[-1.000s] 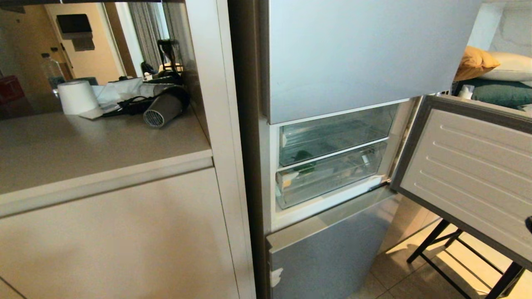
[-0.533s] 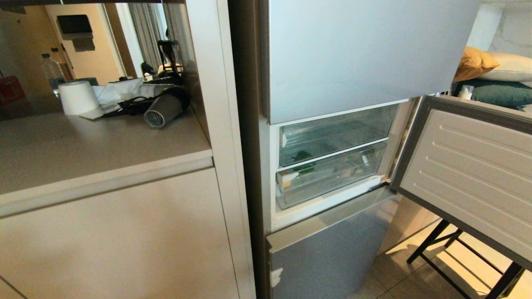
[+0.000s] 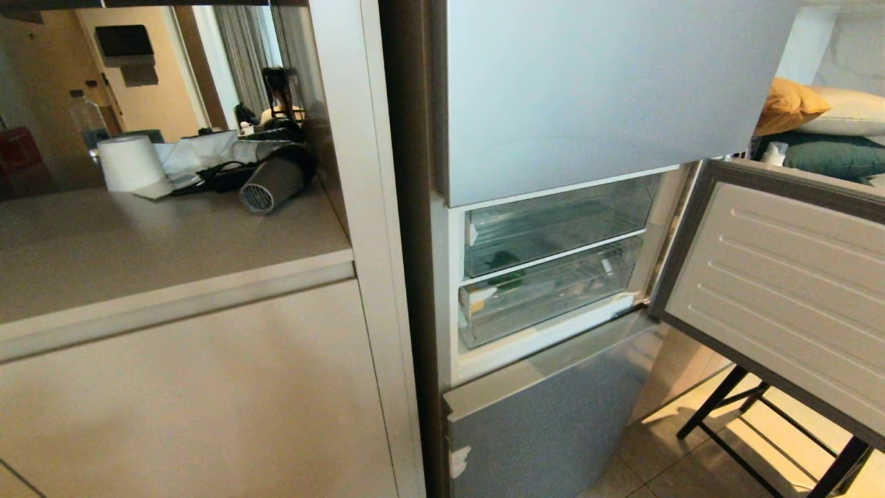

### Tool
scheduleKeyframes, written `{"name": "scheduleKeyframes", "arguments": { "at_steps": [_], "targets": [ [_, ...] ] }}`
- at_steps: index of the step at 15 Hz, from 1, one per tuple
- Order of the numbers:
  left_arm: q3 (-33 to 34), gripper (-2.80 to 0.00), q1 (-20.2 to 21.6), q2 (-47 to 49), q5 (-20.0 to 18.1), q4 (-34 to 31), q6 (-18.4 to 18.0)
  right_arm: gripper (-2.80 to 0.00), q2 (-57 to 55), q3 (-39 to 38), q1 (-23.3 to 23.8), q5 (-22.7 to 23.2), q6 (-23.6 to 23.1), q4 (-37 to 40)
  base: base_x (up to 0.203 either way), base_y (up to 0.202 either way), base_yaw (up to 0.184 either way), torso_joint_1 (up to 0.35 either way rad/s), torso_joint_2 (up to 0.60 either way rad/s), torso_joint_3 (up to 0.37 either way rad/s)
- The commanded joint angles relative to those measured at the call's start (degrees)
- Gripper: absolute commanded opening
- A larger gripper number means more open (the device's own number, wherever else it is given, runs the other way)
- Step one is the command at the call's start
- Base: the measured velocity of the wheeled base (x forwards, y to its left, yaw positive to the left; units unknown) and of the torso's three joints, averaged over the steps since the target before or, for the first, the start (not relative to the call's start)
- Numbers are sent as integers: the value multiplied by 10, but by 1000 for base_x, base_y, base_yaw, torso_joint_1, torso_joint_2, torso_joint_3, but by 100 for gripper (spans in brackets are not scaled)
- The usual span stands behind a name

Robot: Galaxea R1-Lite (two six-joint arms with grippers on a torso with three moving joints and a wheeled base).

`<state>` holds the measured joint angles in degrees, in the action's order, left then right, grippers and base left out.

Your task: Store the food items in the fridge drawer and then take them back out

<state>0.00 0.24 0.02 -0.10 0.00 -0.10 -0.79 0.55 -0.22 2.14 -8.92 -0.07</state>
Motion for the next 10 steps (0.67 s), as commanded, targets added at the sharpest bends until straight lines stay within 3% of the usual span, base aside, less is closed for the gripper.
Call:
{"name": "scheduleKeyframes", "arguments": {
  "at_steps": [1,5,10],
  "targets": [
    [0,-280,0,0,0,0,0,-280,8,-5,0,2,8,1,0,0,0,0,0,0],
    [0,-280,0,0,-1,0,0,-280,8,-5,0,-30,111,1,0,0,0,0,0,0],
    [0,-280,0,0,0,0,0,-280,8,-5,0,-28,102,2,0,0,0,0,0,0]
  ]
}}
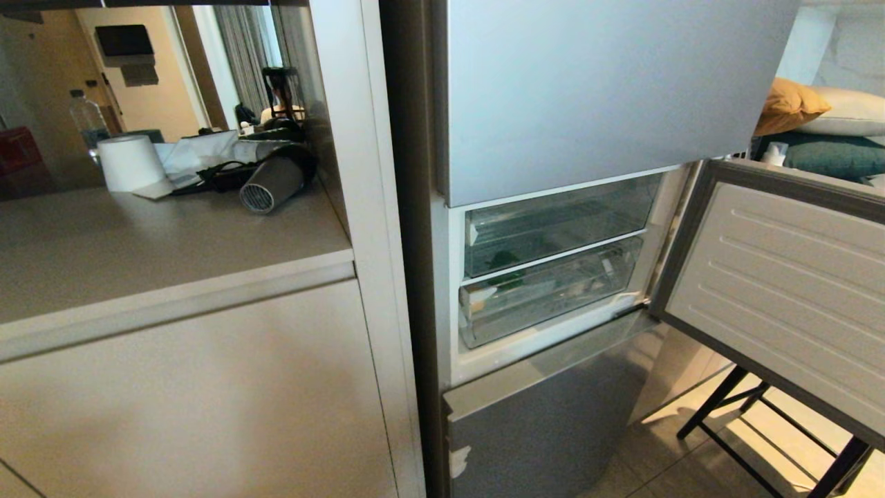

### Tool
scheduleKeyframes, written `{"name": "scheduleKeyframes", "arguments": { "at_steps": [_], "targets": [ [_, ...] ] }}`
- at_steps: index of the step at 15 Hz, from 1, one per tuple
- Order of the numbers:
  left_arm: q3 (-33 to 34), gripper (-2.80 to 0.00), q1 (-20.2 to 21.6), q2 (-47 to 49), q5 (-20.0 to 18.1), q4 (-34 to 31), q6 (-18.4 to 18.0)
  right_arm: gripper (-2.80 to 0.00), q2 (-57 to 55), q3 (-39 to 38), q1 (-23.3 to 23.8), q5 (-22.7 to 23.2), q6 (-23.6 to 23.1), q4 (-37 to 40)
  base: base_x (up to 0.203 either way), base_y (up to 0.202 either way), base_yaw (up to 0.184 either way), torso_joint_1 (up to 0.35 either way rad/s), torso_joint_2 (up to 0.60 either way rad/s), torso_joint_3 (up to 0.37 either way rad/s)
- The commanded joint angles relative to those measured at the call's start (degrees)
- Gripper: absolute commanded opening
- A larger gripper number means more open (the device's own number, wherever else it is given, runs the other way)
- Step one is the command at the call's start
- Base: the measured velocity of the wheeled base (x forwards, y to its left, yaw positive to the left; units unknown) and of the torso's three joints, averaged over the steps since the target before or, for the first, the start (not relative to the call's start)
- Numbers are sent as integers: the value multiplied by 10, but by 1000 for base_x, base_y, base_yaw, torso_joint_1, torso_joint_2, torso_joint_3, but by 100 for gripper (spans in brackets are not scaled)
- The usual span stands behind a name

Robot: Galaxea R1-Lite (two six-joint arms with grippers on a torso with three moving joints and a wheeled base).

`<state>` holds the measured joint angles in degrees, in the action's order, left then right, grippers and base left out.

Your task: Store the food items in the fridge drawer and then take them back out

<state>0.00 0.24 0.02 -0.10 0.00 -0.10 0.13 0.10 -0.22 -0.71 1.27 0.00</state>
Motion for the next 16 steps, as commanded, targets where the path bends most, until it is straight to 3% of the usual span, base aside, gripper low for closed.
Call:
{"name": "scheduleKeyframes", "arguments": {
  "at_steps": [1,5,16],
  "targets": [
    [0,-280,0,0,0,0,0,-280,-1,0,0,0,0,1,0,0,0,0,0,0],
    [0,-280,0,0,0,0,0,-280,-1,0,0,2,-18,3,1,1,-18,0,1,0],
    [0,-280,0,0,0,0,0,-280,-1,0,0,4,-14,2,0,6,-166,2,2,1]
  ]
}}
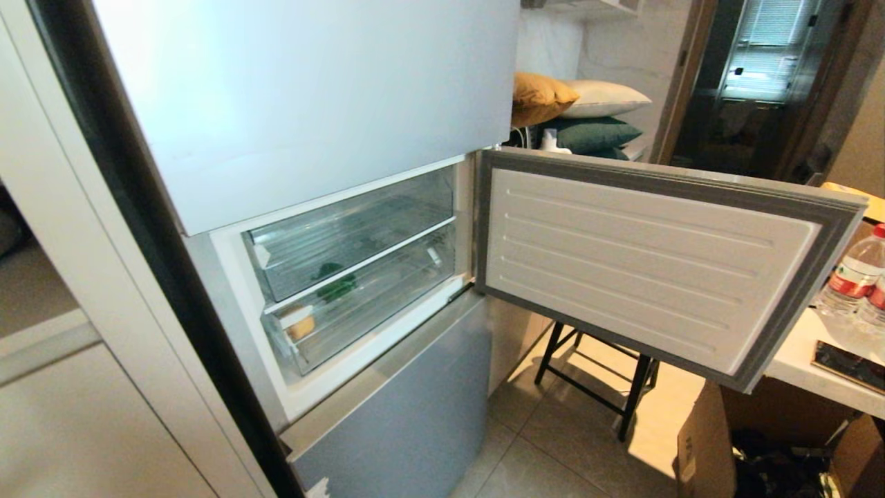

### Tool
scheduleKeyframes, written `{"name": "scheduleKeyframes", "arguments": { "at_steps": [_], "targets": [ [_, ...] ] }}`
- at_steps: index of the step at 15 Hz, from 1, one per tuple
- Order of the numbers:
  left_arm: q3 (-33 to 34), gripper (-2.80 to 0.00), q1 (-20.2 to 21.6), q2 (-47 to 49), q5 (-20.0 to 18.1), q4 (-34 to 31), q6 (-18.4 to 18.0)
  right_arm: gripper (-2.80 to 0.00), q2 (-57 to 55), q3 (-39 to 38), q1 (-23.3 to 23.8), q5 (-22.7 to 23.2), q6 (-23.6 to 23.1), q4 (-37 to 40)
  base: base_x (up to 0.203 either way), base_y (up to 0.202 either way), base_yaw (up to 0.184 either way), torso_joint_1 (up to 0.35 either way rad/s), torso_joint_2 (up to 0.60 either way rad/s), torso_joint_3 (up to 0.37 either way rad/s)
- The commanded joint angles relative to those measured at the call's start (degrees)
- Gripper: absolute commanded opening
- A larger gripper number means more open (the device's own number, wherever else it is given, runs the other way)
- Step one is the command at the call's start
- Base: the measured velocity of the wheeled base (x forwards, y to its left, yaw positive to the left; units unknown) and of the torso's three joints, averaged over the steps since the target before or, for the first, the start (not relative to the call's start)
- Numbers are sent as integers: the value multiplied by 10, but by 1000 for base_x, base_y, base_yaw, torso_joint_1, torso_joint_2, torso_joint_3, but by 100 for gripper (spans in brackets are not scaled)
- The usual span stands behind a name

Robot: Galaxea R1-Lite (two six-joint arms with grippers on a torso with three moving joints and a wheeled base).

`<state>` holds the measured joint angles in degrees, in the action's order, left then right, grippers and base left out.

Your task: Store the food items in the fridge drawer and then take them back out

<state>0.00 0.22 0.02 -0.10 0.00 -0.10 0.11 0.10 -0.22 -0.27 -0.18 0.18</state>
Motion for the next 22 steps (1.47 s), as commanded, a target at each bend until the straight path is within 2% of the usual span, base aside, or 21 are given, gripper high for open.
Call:
{"name": "scheduleKeyframes", "arguments": {
  "at_steps": [1,8,19,22],
  "targets": [
    [0,-280,0,0,0,0,0,-280,-1,0,0,0,0,0,0,3,-76,3,11,3],
    [0,-280,0,0,0,0,0,-280,-1,0,0,1,-5,-1,0,0,0,0,0,0],
    [0,-280,0,0,0,0,0,-280,-1,0,0,-2,14,-2,0,0,0,0,0,0],
    [0,-280,0,0,0,0,0,-280,-2,29,1,-10,7,20,0,0,0,0,0,0]
  ]
}}
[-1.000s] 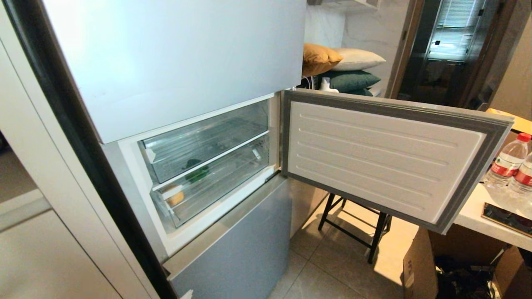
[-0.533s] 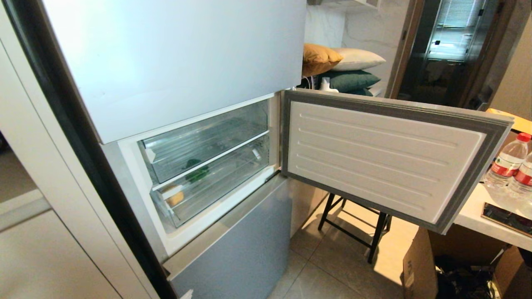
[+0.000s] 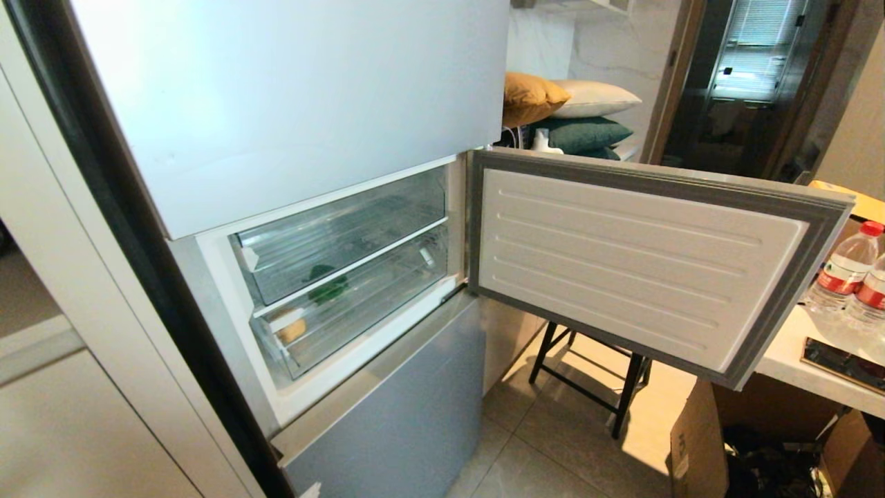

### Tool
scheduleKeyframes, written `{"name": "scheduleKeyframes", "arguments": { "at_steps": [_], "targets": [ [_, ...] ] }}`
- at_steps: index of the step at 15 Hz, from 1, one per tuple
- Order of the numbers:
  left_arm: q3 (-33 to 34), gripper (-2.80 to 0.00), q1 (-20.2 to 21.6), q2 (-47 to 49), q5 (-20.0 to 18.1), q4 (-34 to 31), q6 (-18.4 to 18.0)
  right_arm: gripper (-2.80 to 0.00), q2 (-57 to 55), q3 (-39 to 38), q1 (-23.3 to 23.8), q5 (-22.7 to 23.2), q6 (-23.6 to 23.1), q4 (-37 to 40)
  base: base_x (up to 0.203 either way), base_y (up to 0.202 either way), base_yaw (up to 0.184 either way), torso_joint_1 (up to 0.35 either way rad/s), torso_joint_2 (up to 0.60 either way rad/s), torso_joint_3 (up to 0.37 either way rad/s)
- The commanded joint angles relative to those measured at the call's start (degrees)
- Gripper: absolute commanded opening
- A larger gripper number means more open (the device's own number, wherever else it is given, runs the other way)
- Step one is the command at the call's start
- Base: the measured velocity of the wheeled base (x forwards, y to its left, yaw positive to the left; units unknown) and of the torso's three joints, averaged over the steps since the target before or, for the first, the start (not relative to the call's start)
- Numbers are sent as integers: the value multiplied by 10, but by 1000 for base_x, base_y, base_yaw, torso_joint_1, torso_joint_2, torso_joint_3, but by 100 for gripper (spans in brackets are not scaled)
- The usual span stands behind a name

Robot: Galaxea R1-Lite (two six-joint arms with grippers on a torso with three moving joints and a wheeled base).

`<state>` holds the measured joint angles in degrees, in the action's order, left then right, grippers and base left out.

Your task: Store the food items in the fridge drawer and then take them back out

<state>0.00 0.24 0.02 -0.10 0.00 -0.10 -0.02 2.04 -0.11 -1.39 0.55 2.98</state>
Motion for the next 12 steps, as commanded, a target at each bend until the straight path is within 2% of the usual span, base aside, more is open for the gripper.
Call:
{"name": "scheduleKeyframes", "arguments": {
  "at_steps": [1,4,6,8,9,10,11,12],
  "targets": [
    [0,-280,0,0,0,0,0,-280,-12,44,0,-9,0,16,0,0,0,0,0,0],
    [0,-280,0,0,0,0,0,-280,-140,138,5,-33,15,58,0,0,0,0,0,0],
    [0,-280,0,0,0,0,0,-280,-256,203,11,-43,56,58,0,0,0,0,0,0],
    [0,-280,0,0,0,0,0,-280,-359,247,52,-44,112,24,0,0,0,0,0,0],
    [0,-280,0,0,0,0,0,-280,-405,259,102,-37,137,-11,0,0,0,0,0,0],
    [0,-280,0,0,0,0,0,-280,-449,267,172,-19,156,-55,0,0,0,0,0,0],
    [0,-280,0,0,0,0,0,-280,-492,272,244,11,170,-103,0,0,0,0,0,0],
    [0,-280,0,0,0,0,0,-280,-538,275,315,64,182,-151,0,0,0,0,0,0]
  ]
}}
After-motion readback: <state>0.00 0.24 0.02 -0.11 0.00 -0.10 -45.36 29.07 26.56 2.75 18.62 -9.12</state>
